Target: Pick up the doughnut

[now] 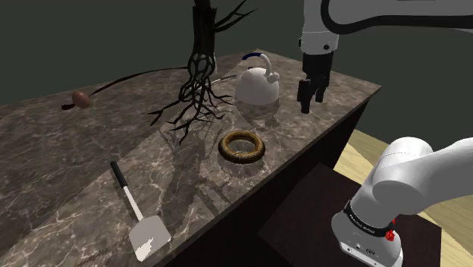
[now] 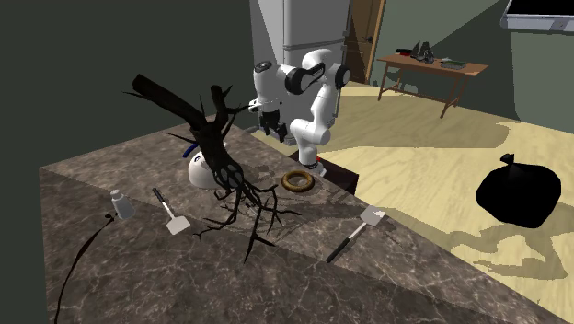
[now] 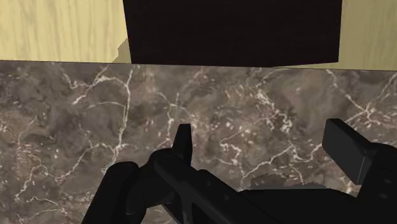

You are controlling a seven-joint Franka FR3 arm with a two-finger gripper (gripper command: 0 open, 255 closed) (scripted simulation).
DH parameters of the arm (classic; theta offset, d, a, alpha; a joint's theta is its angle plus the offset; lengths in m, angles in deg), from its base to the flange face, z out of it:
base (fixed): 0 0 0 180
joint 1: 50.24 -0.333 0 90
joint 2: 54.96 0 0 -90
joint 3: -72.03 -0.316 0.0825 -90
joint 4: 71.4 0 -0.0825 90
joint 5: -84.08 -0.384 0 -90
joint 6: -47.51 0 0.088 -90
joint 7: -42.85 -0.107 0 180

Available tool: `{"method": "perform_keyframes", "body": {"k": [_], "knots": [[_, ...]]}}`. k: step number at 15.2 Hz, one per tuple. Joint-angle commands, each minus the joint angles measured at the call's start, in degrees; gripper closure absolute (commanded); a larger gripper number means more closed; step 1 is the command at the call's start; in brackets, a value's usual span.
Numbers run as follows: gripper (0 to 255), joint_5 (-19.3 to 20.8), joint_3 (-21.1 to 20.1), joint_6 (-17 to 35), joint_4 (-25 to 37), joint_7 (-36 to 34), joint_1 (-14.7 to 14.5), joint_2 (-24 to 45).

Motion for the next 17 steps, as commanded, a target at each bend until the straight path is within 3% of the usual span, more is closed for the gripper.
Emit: {"method": "perform_keyframes", "body": {"k": [1,10,17], "knots": [[0,0.0,0.0,0.0,0.0,0.0,0.0,0.0],[0,-10.1,-8.8,8.2,0.2,-11.6,-3.8,5.6],[0,-15.5,-15.7,15.5,4.0,-20.0,-5.9,13.2]]}}
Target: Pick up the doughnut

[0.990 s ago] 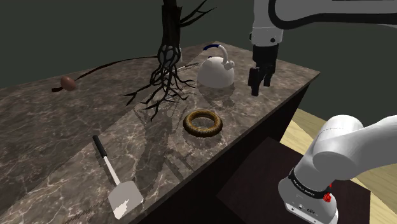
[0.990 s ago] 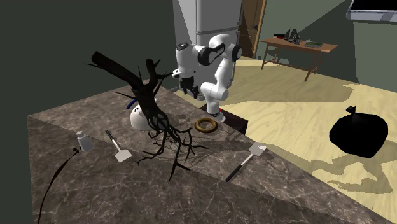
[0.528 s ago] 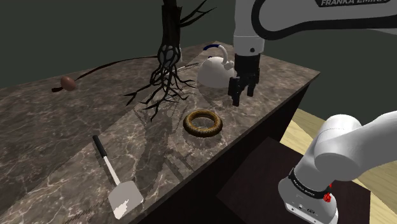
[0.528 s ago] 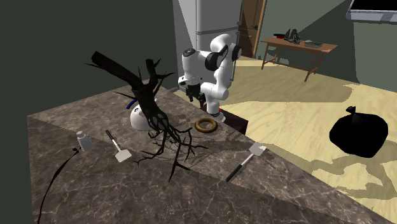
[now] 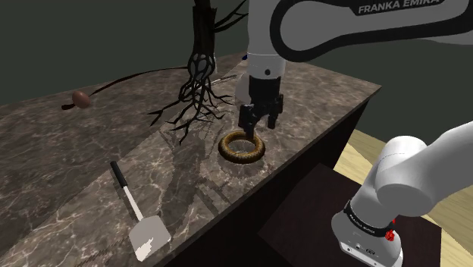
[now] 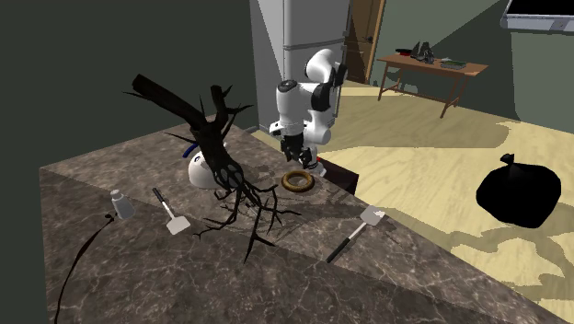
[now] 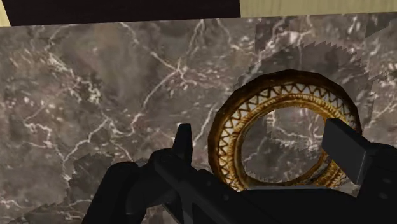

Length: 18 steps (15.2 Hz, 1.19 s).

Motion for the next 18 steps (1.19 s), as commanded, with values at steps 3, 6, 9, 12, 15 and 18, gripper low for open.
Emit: {"method": "perform_keyframes", "body": {"k": [3,6,9,12,15,18], "knots": [[0,-2.1,-3.9,4.3,3.2,-4.9,-1.0,5.2],[0,-2.7,-6.7,7.3,6.3,-8.6,-1.5,9.6],[0,-2.8,-6.9,8.9,5.0,-8.5,-1.6,10.0],[0,-3.0,-7.2,11.3,3.1,-8.2,-1.7,10.3],[0,-3.1,-7.5,13.3,1.5,-8.0,-1.7,10.8],[255,-3.2,-7.5,13.3,1.4,-8.0,-1.8,10.7]]}}
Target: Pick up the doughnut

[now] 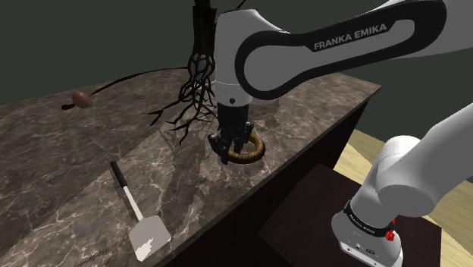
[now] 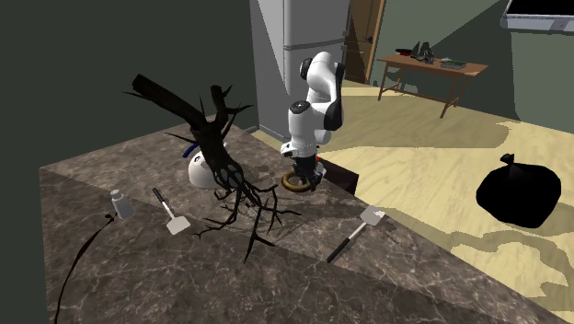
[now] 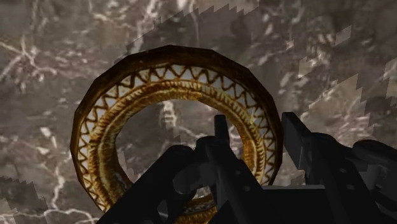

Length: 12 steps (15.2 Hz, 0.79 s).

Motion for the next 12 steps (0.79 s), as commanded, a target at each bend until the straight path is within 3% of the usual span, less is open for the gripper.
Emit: {"method": "perform_keyframes", "body": {"k": [1,8,12], "knots": [[255,-0.1,-0.1,0.1,-0.1,0.0,-0.1,0.2],[255,-0.1,-0.1,0.2,-0.1,0.0,0.0,0.2],[255,0.2,0.4,-3.0,2.4,-0.3,0.1,-0.5]]}}
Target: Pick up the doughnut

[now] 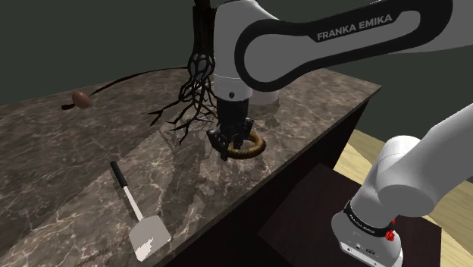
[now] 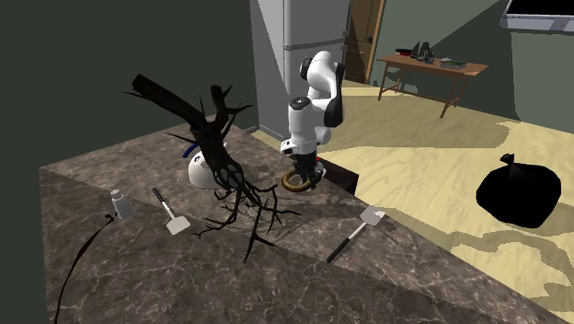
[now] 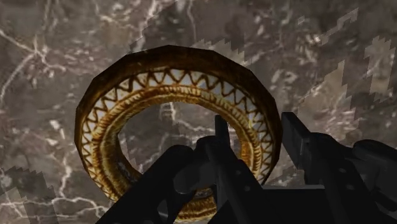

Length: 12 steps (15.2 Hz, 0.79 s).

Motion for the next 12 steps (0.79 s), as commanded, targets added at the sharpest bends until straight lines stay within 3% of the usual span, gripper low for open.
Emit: {"method": "perform_keyframes", "body": {"k": [1,12], "knots": [[255,0.1,0.2,-1.6,1.2,-0.2,0.0,-0.4],[255,0.7,1.1,-9.4,8.5,-1.2,0.3,-0.9]]}}
